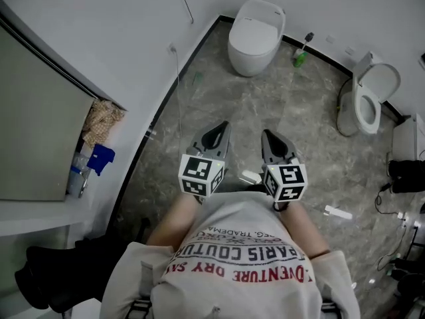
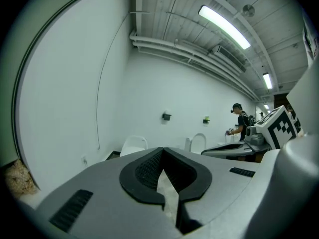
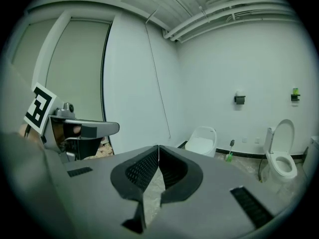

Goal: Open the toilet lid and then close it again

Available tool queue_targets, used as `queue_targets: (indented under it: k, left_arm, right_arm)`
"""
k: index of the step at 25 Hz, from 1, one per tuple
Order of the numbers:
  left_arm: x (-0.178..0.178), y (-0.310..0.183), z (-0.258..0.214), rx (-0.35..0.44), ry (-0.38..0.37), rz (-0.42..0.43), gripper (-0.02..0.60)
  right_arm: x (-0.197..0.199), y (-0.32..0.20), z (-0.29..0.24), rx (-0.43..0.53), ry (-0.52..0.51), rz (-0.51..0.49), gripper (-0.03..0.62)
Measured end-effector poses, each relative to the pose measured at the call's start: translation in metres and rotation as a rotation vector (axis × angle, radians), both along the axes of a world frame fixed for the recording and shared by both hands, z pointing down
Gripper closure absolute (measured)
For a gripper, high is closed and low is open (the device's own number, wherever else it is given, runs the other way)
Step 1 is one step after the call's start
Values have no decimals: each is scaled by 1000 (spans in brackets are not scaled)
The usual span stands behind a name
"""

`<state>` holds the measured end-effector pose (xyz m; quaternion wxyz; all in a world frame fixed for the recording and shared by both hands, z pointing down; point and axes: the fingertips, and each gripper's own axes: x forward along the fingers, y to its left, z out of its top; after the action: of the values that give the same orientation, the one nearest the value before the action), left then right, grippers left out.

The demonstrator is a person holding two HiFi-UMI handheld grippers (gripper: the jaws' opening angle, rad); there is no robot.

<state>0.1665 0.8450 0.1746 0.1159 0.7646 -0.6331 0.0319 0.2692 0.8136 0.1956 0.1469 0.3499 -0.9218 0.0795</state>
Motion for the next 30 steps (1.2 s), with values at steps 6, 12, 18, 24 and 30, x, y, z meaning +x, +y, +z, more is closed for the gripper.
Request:
queue_targets:
  k: [6,12,18,24,30]
  left_arm:
    - [-20,-6,10,-18,23,-43,575]
    - [-35,-37,29,-70,47,-84,575]
    - [-58,-113,49,-126,32,-133,575]
    - [-84,-229,55,-160,15,-168,575]
    - [-106,-336,61,-190,16,-203,575]
  right_arm:
    - [-17,-3,16,-28,25,-23,580]
    - [-27,-46,31,-84,28,-35,580]
    - [-51,-136,45,-118,9,-67,580]
    - [-74,-267,49,-137,15,-116,580]
    - [-90,-377,51,-155,27,-150,580]
